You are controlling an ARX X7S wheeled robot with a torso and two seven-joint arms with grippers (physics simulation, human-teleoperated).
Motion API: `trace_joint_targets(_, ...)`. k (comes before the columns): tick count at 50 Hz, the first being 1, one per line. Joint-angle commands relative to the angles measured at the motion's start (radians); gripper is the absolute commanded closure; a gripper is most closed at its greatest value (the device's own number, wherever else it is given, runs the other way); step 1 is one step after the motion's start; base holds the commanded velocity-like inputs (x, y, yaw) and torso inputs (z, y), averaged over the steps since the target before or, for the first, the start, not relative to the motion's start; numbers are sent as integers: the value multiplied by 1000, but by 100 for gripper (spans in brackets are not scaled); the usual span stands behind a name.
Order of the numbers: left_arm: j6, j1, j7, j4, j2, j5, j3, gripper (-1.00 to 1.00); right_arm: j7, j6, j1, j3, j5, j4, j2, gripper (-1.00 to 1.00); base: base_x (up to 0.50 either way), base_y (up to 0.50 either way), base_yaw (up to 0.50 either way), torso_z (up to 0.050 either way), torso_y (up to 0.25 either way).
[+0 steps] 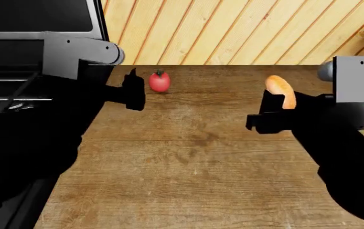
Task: Place both pans onto different burners. Then place the tomato and the sushi on different pans.
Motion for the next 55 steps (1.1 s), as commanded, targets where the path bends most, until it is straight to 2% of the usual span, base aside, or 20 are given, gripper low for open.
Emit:
trace_joint_targets(1, 39, -104, 148, -225, 126, 156, 123, -100, 31, -28, -44, 56, 35, -74, 49, 100, 0, 0, 0, 0, 0)
trace_joint_targets(19, 166, -147, 271, -484, 242, 288, 197, -100, 21, -59, -97, 78, 31, -90, 61, 100, 0, 0, 0, 0, 0)
trace_joint_targets(42, 290, -205, 370, -775, 356, 404, 261, -100, -12, -79, -143, 82, 3, -88, 59, 100, 0, 0, 0, 0, 0)
trace_joint_targets(55, 415, -279, 472, -1082, 456, 483, 295, -100, -29, -90, -161, 87, -9, -77, 60, 100, 0, 0, 0, 0, 0)
